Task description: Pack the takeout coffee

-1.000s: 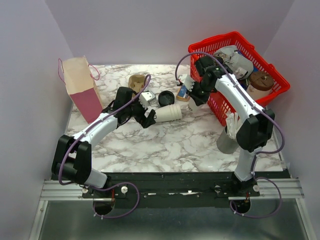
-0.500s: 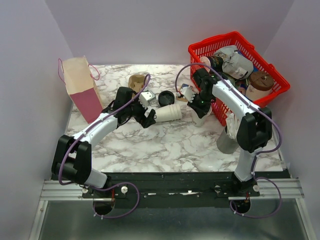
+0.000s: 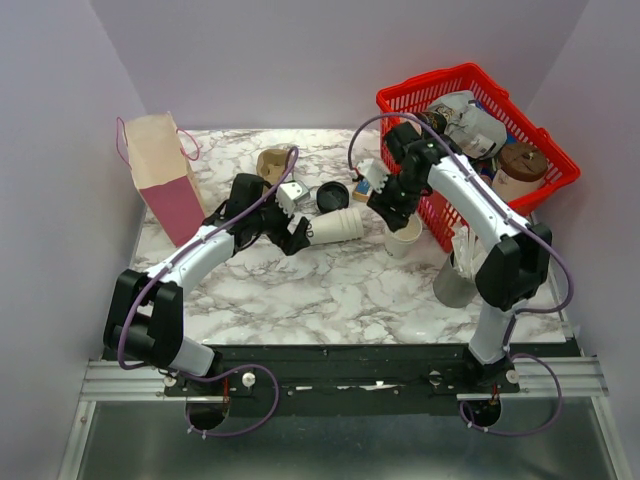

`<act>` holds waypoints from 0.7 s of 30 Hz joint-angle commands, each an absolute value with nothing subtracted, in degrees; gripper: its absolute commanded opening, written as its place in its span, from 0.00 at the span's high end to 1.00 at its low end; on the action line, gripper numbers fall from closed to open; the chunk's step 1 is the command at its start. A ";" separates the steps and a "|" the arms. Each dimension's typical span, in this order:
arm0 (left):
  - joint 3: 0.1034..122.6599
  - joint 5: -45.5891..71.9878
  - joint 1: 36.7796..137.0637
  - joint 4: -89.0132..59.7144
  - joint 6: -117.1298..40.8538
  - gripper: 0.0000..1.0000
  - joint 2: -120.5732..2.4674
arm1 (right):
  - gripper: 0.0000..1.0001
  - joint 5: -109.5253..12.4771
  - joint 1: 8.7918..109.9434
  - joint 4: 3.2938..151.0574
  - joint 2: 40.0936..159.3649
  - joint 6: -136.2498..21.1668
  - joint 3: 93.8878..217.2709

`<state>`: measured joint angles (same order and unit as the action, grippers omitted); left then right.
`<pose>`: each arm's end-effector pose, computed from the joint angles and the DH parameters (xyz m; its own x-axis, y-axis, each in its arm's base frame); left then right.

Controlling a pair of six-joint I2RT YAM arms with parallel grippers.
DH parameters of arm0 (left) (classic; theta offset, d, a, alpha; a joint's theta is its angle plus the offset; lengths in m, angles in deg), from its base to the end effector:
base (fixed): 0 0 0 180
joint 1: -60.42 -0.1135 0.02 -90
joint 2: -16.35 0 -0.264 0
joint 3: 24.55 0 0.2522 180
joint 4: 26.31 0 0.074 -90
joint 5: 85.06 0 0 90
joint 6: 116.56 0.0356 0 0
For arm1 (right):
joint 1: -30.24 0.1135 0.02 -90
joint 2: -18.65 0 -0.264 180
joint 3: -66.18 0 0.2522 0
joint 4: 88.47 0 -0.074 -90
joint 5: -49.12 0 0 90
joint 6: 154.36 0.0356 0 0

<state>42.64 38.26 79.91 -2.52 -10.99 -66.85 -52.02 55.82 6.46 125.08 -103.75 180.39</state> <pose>0.2865 -0.1222 0.2397 -0.3997 0.3794 -0.8345 0.8138 0.5659 -0.1325 0.3294 0.1653 0.2946 -0.3868 -0.8755 -0.2896 -0.9154 0.4025 0.0060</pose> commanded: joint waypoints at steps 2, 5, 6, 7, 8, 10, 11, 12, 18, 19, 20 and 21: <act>42.03 37.46 79.32 -1.65 -11.26 0.01 -67.05 | 0.38 -56.16 56.17 2.63 125.16 -98.73 193.05; 42.91 37.54 78.79 -0.77 -12.23 0.01 -66.88 | 0.38 -61.35 56.17 3.93 128.85 -94.78 196.22; 43.17 37.72 78.27 -0.51 -13.89 0.01 -66.71 | 0.38 -64.32 56.17 4.20 130.95 -93.98 196.66; 43.44 37.98 77.92 -0.24 -14.95 0.01 -66.62 | 0.38 -65.48 56.26 4.38 132.63 -92.06 198.23; 44.14 38.42 77.39 0.54 -16.09 0.01 -66.53 | 0.37 -66.54 56.17 4.12 134.12 -91.26 199.38; 44.58 39.83 75.81 1.34 -19.25 0.01 -66.00 | 0.37 -69.88 56.08 3.77 137.72 -90.03 200.88; 44.84 40.18 75.37 2.30 -20.05 0.01 -65.57 | 0.36 -71.11 55.99 3.68 138.61 -89.85 202.10; 44.93 40.70 75.02 2.74 -20.49 0.01 -64.60 | 0.36 -73.29 55.73 3.77 139.49 -89.67 202.55; 43.80 41.68 74.22 4.77 -20.32 0.01 -62.05 | 0.28 -77.53 55.29 3.68 144.50 -87.39 206.15; 43.53 41.85 74.22 4.68 -20.32 0.01 -62.31 | 0.27 -77.71 55.29 3.68 144.77 -87.12 206.16; 43.35 41.94 74.22 4.51 -20.49 0.01 -62.66 | 0.26 -77.62 55.20 3.68 145.12 -86.77 206.07; 43.35 42.03 74.22 4.51 -20.58 0.01 -63.70 | 0.26 -77.45 55.03 3.77 145.47 -86.51 206.07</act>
